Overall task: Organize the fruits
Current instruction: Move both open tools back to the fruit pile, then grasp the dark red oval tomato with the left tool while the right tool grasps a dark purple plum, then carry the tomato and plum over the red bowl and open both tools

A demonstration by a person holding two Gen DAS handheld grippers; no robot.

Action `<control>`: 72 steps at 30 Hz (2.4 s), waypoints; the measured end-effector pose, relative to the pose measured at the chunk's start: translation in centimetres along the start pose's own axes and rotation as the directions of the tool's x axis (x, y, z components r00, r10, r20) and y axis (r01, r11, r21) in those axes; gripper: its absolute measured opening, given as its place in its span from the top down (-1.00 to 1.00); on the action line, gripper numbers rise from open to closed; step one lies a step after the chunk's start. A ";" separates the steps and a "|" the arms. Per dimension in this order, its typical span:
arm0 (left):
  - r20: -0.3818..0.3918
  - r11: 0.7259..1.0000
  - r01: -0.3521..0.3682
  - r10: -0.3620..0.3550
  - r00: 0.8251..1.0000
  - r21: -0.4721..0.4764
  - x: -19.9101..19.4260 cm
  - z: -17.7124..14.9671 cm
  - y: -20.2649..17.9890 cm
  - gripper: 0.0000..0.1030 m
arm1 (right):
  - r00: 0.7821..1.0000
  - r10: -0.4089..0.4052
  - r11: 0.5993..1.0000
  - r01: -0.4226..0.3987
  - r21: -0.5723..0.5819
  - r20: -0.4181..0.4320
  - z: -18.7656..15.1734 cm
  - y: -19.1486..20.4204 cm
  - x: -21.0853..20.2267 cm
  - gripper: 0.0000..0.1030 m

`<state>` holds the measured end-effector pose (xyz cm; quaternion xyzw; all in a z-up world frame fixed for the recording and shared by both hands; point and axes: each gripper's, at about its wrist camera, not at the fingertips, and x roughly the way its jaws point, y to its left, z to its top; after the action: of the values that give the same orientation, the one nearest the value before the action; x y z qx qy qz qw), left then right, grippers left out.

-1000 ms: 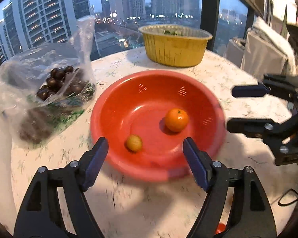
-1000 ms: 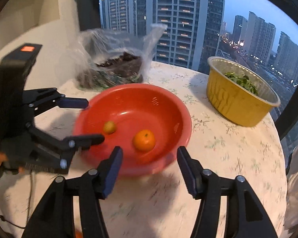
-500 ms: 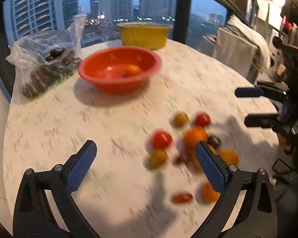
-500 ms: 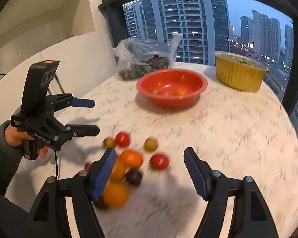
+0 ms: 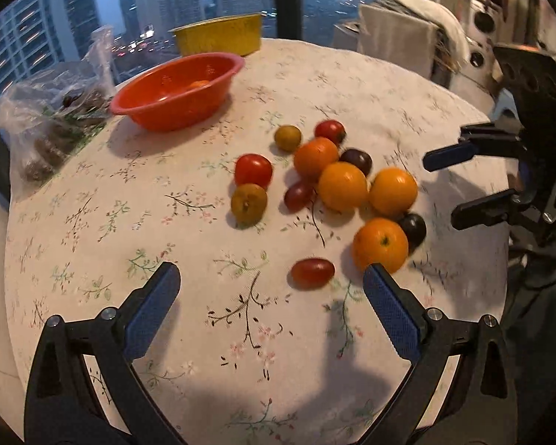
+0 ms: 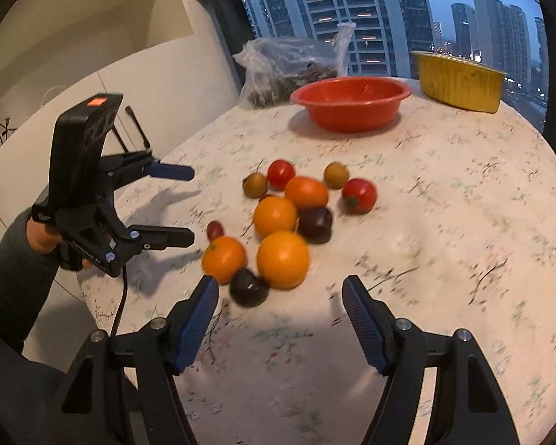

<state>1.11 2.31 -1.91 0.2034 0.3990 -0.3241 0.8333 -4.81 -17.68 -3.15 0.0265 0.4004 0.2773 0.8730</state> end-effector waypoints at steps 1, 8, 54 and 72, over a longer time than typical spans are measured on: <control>-0.001 1.000 0.002 -0.002 1.000 0.022 0.1 -0.1 0.0 -0.94 | 1.000 -0.007 1.000 0.007 -0.004 -0.007 0.0 0.2 0.2 -0.31; -0.036 0.991 0.035 -0.031 0.999 0.127 0.9 0.4 -0.4 -0.44 | 0.999 -0.028 0.999 0.027 -0.029 -0.033 0.2 1.0 1.4 -0.13; -0.031 0.988 0.101 -0.098 0.995 0.112 1.4 -1.4 -1.8 0.55 | 0.983 -0.160 0.981 0.148 -0.128 -0.091 0.3 4.0 3.6 0.32; 0.009 0.993 0.118 -0.119 0.993 0.024 0.6 -2.4 -1.3 0.55 | 0.992 -0.088 0.991 0.079 -0.107 -0.089 -0.1 2.8 2.4 0.43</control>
<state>-0.84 2.56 -3.90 0.1876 0.4021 -0.3788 0.8122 -4.96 -14.12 -4.08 -0.0483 0.4266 0.2617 0.8644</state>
